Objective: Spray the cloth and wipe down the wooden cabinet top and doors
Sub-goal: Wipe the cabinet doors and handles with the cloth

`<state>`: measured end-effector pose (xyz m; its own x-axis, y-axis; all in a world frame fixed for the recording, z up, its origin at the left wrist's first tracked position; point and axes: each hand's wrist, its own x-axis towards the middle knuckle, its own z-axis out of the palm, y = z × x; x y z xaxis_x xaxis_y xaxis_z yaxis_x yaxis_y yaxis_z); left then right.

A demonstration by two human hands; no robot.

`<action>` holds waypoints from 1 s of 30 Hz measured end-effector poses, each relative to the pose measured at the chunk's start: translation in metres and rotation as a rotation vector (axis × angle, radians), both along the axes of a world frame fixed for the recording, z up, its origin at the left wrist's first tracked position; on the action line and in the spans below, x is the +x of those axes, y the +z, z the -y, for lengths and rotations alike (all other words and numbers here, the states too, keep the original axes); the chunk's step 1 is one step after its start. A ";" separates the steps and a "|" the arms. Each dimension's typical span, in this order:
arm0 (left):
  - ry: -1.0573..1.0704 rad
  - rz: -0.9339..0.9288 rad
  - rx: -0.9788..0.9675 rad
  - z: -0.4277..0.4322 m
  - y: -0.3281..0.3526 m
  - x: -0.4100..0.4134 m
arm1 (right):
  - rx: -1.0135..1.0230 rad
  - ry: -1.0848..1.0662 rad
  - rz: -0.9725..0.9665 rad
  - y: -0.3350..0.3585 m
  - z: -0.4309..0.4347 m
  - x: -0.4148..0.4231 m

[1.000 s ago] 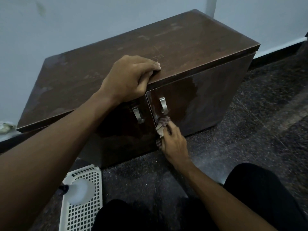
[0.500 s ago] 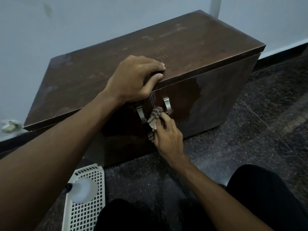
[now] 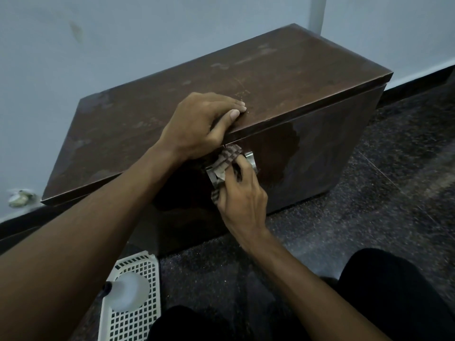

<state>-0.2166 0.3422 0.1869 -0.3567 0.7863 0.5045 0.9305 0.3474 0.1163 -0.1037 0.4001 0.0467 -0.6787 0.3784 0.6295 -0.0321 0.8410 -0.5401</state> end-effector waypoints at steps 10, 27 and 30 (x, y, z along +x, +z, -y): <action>0.067 0.040 0.012 0.003 -0.001 -0.003 | 0.015 -0.024 0.056 -0.015 -0.001 0.008; 0.100 0.035 -0.019 0.001 0.000 -0.001 | 0.015 0.086 0.123 -0.037 0.007 0.011; 0.110 0.046 -0.029 0.001 -0.001 -0.001 | 0.017 0.098 0.231 -0.060 0.005 0.018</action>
